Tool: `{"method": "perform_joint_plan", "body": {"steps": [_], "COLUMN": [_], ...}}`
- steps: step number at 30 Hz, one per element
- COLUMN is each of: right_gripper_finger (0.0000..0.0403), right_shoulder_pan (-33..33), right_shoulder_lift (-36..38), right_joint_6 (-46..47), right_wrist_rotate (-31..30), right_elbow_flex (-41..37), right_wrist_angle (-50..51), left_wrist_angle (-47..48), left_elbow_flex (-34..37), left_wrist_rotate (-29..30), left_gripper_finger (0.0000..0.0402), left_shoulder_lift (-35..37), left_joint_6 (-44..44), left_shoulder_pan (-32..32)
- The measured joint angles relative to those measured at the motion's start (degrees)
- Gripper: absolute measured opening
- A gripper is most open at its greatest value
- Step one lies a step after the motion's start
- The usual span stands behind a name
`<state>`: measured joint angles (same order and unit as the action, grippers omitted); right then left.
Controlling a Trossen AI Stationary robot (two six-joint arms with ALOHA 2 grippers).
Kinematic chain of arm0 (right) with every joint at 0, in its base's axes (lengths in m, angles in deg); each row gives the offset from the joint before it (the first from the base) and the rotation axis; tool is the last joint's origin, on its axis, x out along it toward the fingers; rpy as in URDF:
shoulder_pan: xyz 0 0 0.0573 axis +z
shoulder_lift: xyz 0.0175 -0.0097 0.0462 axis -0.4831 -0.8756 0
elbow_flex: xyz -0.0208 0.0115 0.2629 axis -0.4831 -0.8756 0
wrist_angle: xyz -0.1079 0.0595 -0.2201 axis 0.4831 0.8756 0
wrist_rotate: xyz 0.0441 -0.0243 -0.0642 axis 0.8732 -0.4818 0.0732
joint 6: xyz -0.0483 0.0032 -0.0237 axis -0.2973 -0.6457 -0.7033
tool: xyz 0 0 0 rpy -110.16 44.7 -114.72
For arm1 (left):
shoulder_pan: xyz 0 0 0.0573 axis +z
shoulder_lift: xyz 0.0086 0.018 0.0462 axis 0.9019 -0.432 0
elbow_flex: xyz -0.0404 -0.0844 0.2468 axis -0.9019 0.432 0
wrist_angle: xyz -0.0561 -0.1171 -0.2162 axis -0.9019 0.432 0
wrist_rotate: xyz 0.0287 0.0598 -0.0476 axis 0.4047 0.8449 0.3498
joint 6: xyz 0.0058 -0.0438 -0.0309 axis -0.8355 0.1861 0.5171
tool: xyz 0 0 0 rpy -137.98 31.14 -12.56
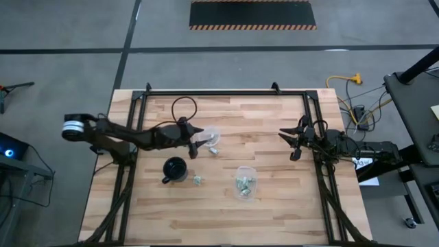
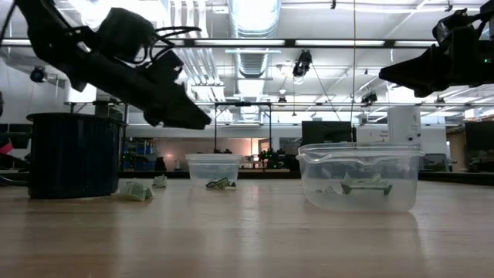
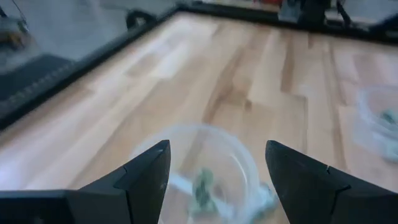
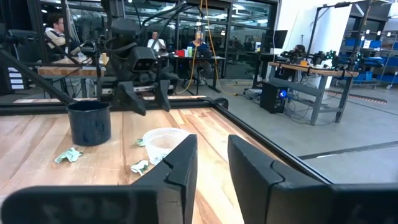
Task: Pick and place items into bin
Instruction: Put the stevia packet into the round transparent bin
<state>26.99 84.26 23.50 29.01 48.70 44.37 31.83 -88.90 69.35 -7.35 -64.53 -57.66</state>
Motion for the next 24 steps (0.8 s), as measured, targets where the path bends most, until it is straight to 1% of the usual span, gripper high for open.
{"method": "perform_joint_plan", "body": {"steps": [3,6,14,19,24], "right_gripper_finger": [0.0075,0.0071,0.0069,0.0074,0.0080], "right_shoulder_pan": [0.00,0.00,0.00,0.00,-0.02], "right_shoulder_lift": [0.00,0.00,0.00,0.00,0.02], "right_joint_6": [0.00,0.00,0.00,0.00,0.00], "right_wrist_rotate": [0.02,0.02,0.01,0.01,0.00], "right_elbow_flex": [0.00,0.00,0.00,0.00,0.00], "right_wrist_angle": [0.00,-0.02,-0.02,0.00,-0.02], "left_wrist_angle": [6.90,11.59,22.02,23.63,22.95], "left_elbow_flex": [0.00,0.00,0.00,0.00,-0.16], "left_wrist_rotate": [-2.16,-2.86,-4.76,-4.73,-4.92], "left_gripper_finger": [0.0247,0.0247,0.0247,0.0247,0.0247], "left_shoulder_lift": [4.01,6.30,7.09,6.01,4.06], "left_joint_6": [1.21,1.67,2.71,3.14,4.77], "left_shoulder_pan": [-0.02,-0.11,-0.13,-0.11,-0.11]}}
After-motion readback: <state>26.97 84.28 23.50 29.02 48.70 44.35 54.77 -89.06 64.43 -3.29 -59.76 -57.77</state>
